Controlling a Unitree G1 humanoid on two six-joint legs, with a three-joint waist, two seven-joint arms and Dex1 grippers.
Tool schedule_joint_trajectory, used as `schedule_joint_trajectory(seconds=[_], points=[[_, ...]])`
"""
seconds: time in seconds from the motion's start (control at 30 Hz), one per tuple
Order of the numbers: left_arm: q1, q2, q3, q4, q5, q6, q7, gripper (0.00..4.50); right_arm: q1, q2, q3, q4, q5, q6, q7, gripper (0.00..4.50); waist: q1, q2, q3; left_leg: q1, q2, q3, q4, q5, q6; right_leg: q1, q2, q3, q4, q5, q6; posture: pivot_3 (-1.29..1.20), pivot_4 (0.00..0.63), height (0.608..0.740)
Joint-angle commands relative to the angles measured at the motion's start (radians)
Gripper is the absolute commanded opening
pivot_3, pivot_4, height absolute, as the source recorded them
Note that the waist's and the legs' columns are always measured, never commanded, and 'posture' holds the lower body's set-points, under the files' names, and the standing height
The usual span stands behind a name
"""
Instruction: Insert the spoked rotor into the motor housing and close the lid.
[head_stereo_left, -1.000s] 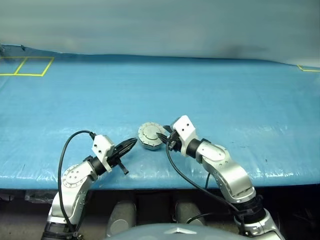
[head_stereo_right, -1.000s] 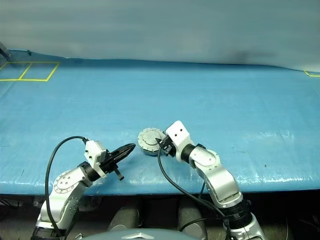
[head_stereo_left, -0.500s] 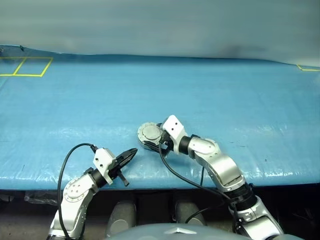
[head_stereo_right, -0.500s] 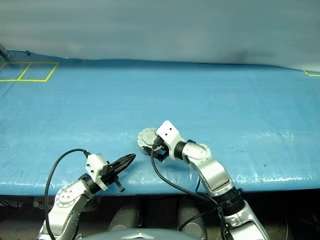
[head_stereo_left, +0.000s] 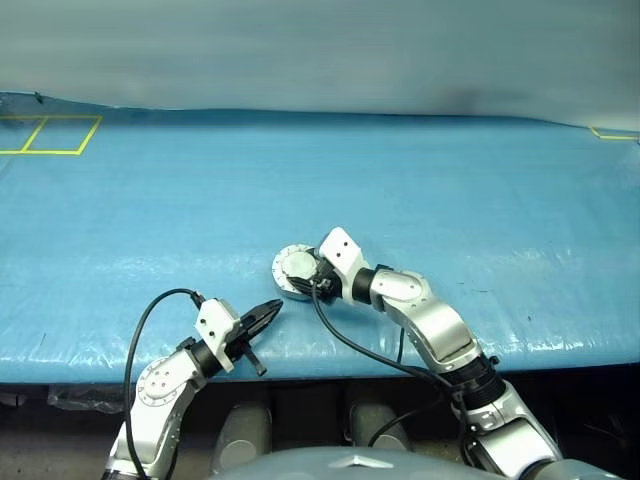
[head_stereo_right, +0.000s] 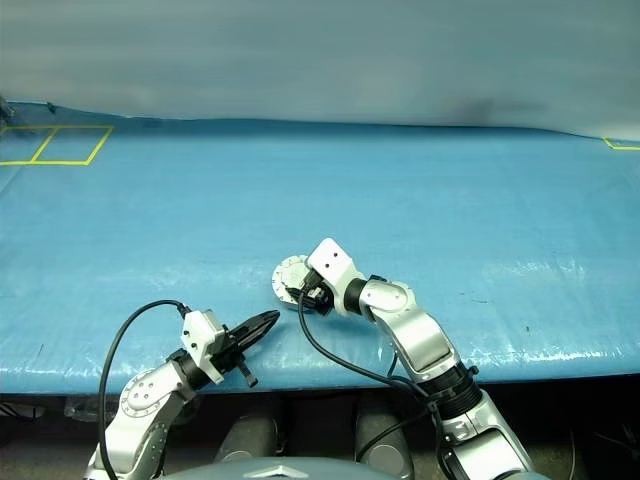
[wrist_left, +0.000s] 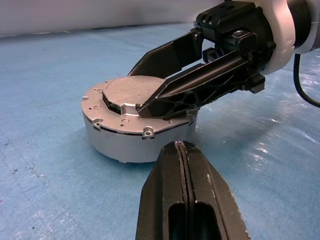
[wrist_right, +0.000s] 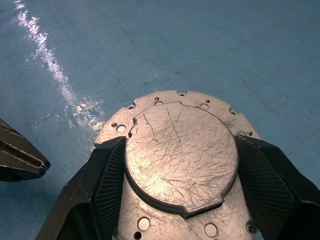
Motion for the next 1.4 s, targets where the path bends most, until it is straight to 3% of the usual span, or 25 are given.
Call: schedule_joint_trajectory(seconds=[0.03,0.83,1.13,1.4], points=[[-0.001,0.006,0.007,-0.008,-0.028,0.012,-0.008,0.00,0.000,-0.002,0.010,-0.026,-0.002,-0.014,0.015,3.03,0.000,0.000,0.000,0.000,0.000,0.000,0.000,0.000,0.000,0.000,0.000,0.000,0.000,0.000,0.000,0.00,0.150,0.740],[-0.032,0.020,0.035,-0.030,-0.048,0.065,0.006,0.00,0.025,0.008,0.009,0.038,-0.036,-0.033,0.005,3.03,-0.001,0.000,0.000,0.001,0.001,0.000,0.000,0.000,0.000,0.000,0.000,0.000,0.000,-0.001,0.000,0.00,0.150,0.740],[-0.250,0.065,0.146,-0.033,-0.181,0.370,0.078,0.00,0.024,0.003,0.010,0.027,-0.054,-0.043,-0.005,3.03,-0.001,0.000,0.000,0.001,0.000,0.000,0.000,0.000,0.000,0.001,0.001,-0.001,0.000,0.000,0.000,0.00,0.150,0.740],[-0.470,0.138,0.161,0.035,-0.293,0.665,0.043,0.00,0.027,0.010,0.017,0.019,-0.060,-0.049,-0.016,3.03,-0.001,0.000,0.000,0.001,0.000,-0.001,-0.001,0.000,0.000,0.001,0.001,-0.001,-0.001,0.003,0.005,0.00,0.150,0.740]])
